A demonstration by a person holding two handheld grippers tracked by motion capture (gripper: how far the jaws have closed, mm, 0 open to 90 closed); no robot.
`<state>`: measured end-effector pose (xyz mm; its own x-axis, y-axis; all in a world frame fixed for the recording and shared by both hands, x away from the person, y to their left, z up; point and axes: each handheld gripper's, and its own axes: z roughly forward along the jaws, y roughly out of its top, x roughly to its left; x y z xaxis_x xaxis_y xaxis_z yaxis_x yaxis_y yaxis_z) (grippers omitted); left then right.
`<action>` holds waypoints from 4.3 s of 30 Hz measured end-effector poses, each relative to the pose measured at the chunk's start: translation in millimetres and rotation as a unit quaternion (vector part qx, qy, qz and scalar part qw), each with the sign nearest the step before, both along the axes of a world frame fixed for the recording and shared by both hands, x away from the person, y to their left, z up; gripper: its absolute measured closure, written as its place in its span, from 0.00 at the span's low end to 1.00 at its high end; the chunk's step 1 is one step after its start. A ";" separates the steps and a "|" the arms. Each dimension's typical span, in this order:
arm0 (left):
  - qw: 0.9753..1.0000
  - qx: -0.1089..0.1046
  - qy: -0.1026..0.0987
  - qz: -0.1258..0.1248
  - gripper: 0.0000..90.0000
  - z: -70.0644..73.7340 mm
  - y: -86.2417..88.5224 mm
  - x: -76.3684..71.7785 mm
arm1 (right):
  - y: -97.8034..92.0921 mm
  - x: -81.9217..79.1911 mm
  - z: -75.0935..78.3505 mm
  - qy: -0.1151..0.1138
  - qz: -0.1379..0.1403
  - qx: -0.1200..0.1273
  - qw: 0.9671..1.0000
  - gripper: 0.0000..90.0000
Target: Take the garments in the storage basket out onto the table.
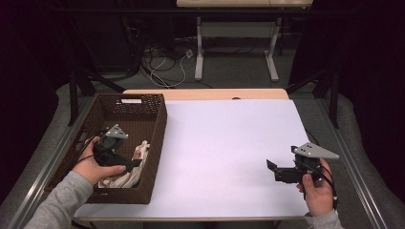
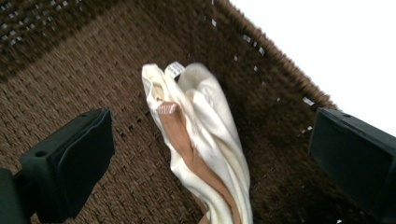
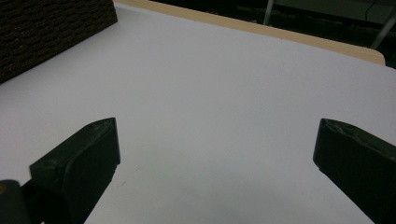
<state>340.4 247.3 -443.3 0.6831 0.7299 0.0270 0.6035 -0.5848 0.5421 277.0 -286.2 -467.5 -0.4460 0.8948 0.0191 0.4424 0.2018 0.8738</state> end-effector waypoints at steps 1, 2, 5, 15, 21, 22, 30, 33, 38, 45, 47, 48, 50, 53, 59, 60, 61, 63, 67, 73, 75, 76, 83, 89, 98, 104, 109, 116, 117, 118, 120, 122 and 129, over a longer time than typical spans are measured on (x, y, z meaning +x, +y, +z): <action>1.000 0.004 0.002 -0.002 0.01 -2.4 0.0 0.7 | -0.2 1.0 -0.8 0.000 0.002 -0.003 1.000 0.00; 1.000 0.007 0.002 -0.003 0.01 -4.5 0.2 1.1 | -0.1 1.4 -1.4 0.001 0.001 -0.004 1.000 0.00; 1.000 0.013 0.012 -0.006 0.01 -12.2 2.8 3.8 | 0.8 1.8 -2.5 0.004 0.001 -0.003 1.000 0.01; 0.998 0.050 0.035 -0.019 0.01 -31.5 3.3 6.4 | 2.2 2.7 -5.3 0.007 0.003 -0.008 1.000 0.01; 0.996 0.065 0.047 -0.035 0.00 -40.1 -1.7 8.8 | 3.3 3.2 -6.8 0.011 0.005 -0.009 1.000 0.01; 0.996 0.067 0.048 -0.038 0.00 -41.7 -2.5 9.4 | 3.3 3.5 -7.2 0.011 0.006 -0.009 1.000 0.01; 0.994 0.076 0.063 -0.053 0.00 -53.5 -8.9 11.7 | 4.6 4.2 -9.4 0.013 0.006 -0.012 1.000 0.01; 0.992 0.087 0.069 -0.053 0.00 -59.4 -8.8 12.7 | 5.0 4.3 -10.1 0.017 0.008 -0.014 1.000 0.01; 0.991 0.096 0.083 -0.047 0.00 -68.3 -7.0 14.2 | 6.0 4.7 -11.4 0.022 0.008 -0.014 1.000 0.01; 0.989 0.103 0.094 -0.042 0.00 -74.0 -9.2 14.3 | 7.5 5.5 -13.6 0.025 0.010 -0.019 0.999 0.01; 0.988 0.113 0.101 -0.040 0.01 -76.9 -9.5 14.5 | 8.2 5.8 -14.3 0.023 0.013 -0.018 1.000 0.01; 0.987 0.118 0.103 -0.039 0.01 -77.6 -9.6 14.4 | 8.2 6.0 -14.4 0.022 0.013 -0.020 0.999 0.01; 0.987 0.119 0.100 -0.034 0.05 -77.8 -9.2 14.4 | 8.6 6.0 -15.0 0.023 0.013 -0.020 0.999 0.01; 0.987 0.118 0.104 -0.033 0.16 -77.9 -8.4 14.7 | 8.7 5.9 -15.3 0.026 0.013 -0.023 0.999 0.01; 0.986 0.122 0.110 -0.035 0.22 -80.1 -8.9 15.7 | 10.6 6.3 -17.2 0.028 0.017 -0.024 0.999 0.02; 0.986 0.123 0.111 -0.035 0.24 -80.5 -9.1 16.0 | 10.6 6.2 -17.0 0.030 0.018 -0.028 0.999 0.02; 0.985 0.124 0.113 -0.036 0.26 -80.6 -9.3 16.1 | 10.8 6.4 -17.5 0.028 0.017 -0.029 0.999 0.02; 0.986 0.124 0.109 -0.037 0.27 -80.7 -9.6 15.8 | 11.6 6.6 -18.4 0.029 0.019 -0.027 0.999 0.02; 0.986 0.120 0.113 -0.039 0.32 -79.4 -8.4 16.2 | 12.3 7.3 -20.6 0.031 0.022 -0.031 0.999 0.03; 0.985 0.108 0.126 -0.038 0.42 -79.3 -6.5 17.1 | 13.8 7.4 -22.0 0.035 0.026 -0.037 0.998 0.03; 0.985 0.106 0.130 -0.038 0.44 -79.1 -6.0 17.4 | 14.1 7.8 -22.9 0.033 0.027 -0.038 0.998 0.04; 0.985 0.106 0.130 -0.038 0.47 -78.9 -5.7 17.6 | 14.6 7.7 -23.2 0.034 0.026 -0.037 0.998 0.04; 0.986 0.096 0.137 -0.028 0.49 -78.4 -3.1 20.0 | 15.4 8.0 -24.2 0.035 0.029 -0.041 0.998 0.05; 0.986 0.089 0.137 -0.027 0.51 -77.4 -0.1 20.2 | 15.5 8.5 -25.3 0.035 0.030 -0.041 0.998 0.05; 0.988 0.061 0.143 -0.012 0.61 -75.2 6.3 22.3 | 17.0 8.8 -26.8 0.038 0.032 -0.042 0.998 0.06; 0.989 0.069 0.130 -0.012 0.70 -73.3 4.1 21.3 | 16.9 8.8 -26.9 0.037 0.033 -0.043 0.998 0.07; 0.991 0.063 0.116 -0.012 0.71 -71.8 2.4 20.5 | 16.6 8.8 -26.9 0.038 0.032 -0.042 0.998 0.07; 0.995 0.046 0.091 0.001 0.72 -65.1 6.0 20.3 | 16.6 8.9 -26.9 0.039 0.032 -0.045 0.998 0.07; 0.995 0.045 0.089 0.003 0.72 -64.2 6.8 20.2 | 16.8 9.0 -27.2 0.037 0.032 -0.044 0.998 0.07; 0.995 0.042 0.085 0.006 0.72 -63.3 7.8 20.3 | 16.9 8.9 -27.1 0.037 0.032 -0.043 0.998 0.07; 0.996 0.038 0.080 0.011 0.73 -61.5 9.9 20.4 | 17.1 8.6 -26.7 0.043 0.031 -0.043 0.998 0.07; 0.997 0.031 0.075 0.018 0.73 -59.4 11.8 20.4 | 17.4 9.0 -27.5 0.040 0.031 -0.041 0.998 0.07; 0.998 0.011 0.049 0.041 0.73 -48.6 20.6 21.9 | 17.0 8.9 -27.1 0.043 0.032 -0.043 0.998 0.07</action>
